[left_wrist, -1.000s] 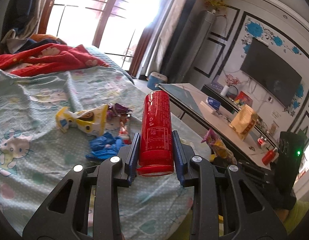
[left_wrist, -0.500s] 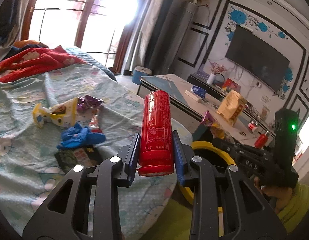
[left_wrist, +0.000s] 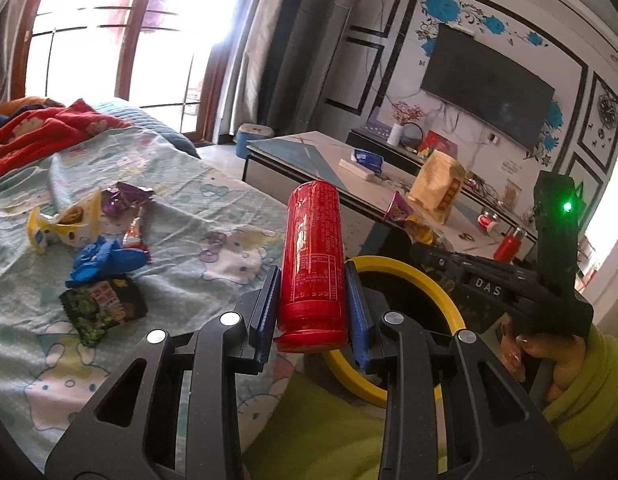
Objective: Collect trash
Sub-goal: 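Carry the red tube in the left tool while the right tool carries the wrapper to the bin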
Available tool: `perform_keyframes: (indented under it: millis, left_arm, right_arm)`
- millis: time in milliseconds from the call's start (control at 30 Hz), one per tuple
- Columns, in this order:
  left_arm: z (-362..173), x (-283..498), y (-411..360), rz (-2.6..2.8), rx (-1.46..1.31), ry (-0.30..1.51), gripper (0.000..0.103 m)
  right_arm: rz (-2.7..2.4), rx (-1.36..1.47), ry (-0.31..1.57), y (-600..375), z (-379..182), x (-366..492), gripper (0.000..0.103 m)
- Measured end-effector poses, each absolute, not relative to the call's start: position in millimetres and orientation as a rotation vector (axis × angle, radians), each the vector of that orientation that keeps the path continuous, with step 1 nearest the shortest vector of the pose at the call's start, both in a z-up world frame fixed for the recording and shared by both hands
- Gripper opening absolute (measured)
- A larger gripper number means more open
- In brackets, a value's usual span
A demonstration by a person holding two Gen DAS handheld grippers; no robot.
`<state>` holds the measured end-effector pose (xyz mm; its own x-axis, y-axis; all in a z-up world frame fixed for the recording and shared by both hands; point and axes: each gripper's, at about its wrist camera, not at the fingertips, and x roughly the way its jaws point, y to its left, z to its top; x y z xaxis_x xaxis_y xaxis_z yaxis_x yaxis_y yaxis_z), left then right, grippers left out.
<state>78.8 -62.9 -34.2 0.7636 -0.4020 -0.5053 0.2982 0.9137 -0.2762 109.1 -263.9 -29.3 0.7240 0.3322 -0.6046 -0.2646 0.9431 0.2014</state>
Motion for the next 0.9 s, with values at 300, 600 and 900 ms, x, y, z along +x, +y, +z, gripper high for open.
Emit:
perform_keyframes:
  millis: [300, 600, 900]
  left_arm:
    - [-40.8, 77.1, -88.4, -0.428, -0.142, 0.605, 0.024]
    - [-48.5, 80.7, -113.6, -0.484, -0.099, 0.622, 0.024]
    - [-66.9, 85.0, -150.3, -0.553, -0.026, 0.669, 0.024]
  right_arm:
    - [0.283, 0.124, 0.694, -285.5, -33.7, 105.4, 0.009]
    - [0.228, 0.167, 0.705, -311.4, -40.6, 106.4, 0.009]
    - [0.168, 0.222, 0.738, -340.0, -52.2, 110.2, 0.009]
